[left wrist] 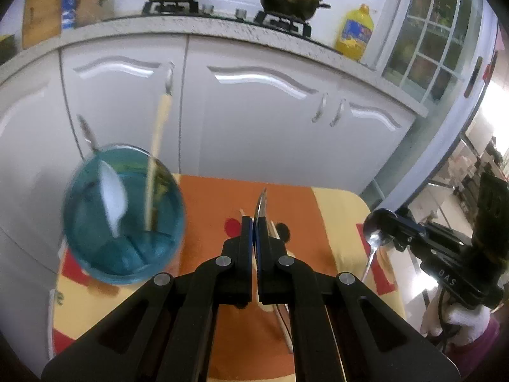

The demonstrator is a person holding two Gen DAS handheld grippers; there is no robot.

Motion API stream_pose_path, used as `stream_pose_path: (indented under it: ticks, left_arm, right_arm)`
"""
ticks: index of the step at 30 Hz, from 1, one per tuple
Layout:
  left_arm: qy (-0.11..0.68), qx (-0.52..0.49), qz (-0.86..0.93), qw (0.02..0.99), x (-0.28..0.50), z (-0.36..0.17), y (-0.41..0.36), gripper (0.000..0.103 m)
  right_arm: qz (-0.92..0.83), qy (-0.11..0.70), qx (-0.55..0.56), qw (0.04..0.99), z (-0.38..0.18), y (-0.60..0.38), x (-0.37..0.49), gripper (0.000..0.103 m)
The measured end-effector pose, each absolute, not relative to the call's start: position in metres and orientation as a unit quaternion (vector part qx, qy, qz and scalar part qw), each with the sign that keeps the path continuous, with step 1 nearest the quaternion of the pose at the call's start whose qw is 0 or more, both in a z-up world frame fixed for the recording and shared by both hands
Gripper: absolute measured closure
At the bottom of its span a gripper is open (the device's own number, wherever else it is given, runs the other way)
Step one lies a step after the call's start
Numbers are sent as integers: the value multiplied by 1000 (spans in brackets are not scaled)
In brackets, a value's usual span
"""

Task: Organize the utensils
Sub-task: 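Lift both held utensils up over the floral cup with both grippers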

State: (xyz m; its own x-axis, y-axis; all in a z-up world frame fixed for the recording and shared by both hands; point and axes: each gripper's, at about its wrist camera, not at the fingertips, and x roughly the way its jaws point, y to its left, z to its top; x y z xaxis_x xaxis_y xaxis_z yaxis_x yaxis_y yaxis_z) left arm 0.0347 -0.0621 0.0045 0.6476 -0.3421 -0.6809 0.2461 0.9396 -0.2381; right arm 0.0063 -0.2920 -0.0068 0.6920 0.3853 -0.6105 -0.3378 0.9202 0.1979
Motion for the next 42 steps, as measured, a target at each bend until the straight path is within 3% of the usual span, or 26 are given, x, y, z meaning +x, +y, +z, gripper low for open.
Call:
stream_pose_path:
  ticks: [29, 42]
  left_arm:
    - [295, -100, -46, 949, 24, 85, 77, 103]
    - [265, -63, 32, 962, 60, 76, 93, 103]
  right_arm:
    - [277, 264, 0, 924, 86, -168, 19, 100]
    - [207, 222, -15, 953, 88, -130, 68, 100]
